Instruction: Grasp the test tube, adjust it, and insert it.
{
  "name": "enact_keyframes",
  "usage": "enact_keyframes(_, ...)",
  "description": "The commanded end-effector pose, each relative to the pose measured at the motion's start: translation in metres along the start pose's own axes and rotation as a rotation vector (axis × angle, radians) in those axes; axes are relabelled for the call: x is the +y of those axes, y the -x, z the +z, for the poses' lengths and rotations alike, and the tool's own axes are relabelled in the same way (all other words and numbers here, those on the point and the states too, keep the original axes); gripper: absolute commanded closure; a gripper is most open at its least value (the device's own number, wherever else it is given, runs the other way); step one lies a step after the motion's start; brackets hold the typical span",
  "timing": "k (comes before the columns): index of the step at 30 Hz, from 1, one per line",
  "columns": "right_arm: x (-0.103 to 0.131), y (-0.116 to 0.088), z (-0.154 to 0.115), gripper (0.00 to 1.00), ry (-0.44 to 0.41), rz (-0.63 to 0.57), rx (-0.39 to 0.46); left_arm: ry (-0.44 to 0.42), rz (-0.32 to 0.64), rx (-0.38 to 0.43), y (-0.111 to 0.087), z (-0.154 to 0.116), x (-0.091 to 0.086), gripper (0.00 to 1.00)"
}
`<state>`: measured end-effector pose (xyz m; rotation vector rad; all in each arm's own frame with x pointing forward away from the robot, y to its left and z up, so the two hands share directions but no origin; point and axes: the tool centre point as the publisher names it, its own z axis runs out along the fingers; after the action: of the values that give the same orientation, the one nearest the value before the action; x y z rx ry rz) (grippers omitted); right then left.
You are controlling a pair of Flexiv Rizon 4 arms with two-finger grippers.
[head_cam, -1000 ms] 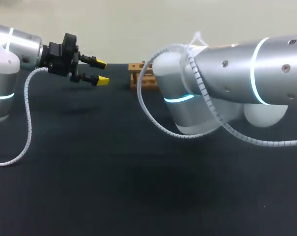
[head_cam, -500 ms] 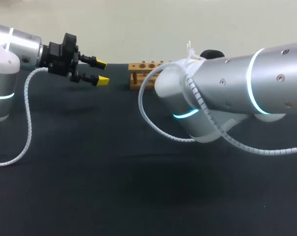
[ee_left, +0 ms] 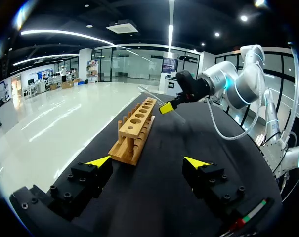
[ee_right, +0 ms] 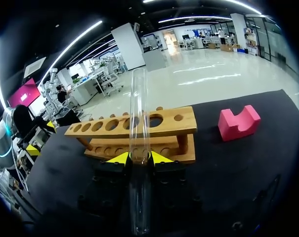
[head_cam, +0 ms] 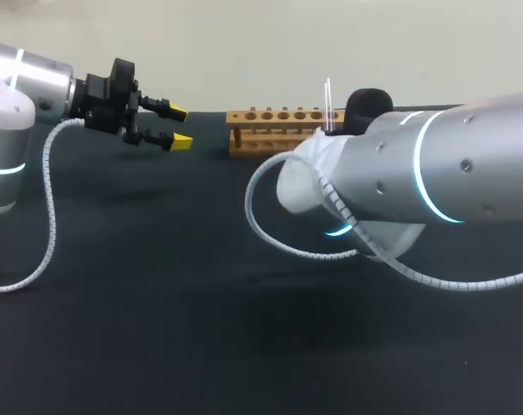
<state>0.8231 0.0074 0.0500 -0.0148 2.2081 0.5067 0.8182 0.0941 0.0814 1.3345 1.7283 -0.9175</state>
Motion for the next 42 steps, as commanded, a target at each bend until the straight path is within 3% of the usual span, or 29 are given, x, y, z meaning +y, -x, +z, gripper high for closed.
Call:
enact_keyframes(1,0.002,0.003,0.000,1.00,-0.023,0.000,0.566,0.002,0.001,0.000,0.000,0.000,-0.001,0.00)
enact_keyframes(19,0.000,0.000,-0.001,1.00,-0.034,0.003,0.569,0.002,0.001,0.000,0.000,0.000,-0.001,0.00)
enact_keyframes(31,0.002,0.000,-0.026,1.00,-0.149,0.007,0.432,0.002,0.001,0.000,0.000,0.000,-0.001,0.00)
enact_keyframes(32,0.003,0.000,-0.027,1.00,-0.166,-0.002,0.391,0.002,0.001,0.000,0.000,0.000,-0.001,0.00)
enact_keyframes(42,0.003,0.006,-0.040,1.00,-0.194,-0.018,0.234,0.002,0.001,0.000,0.000,0.000,-0.001,0.00)
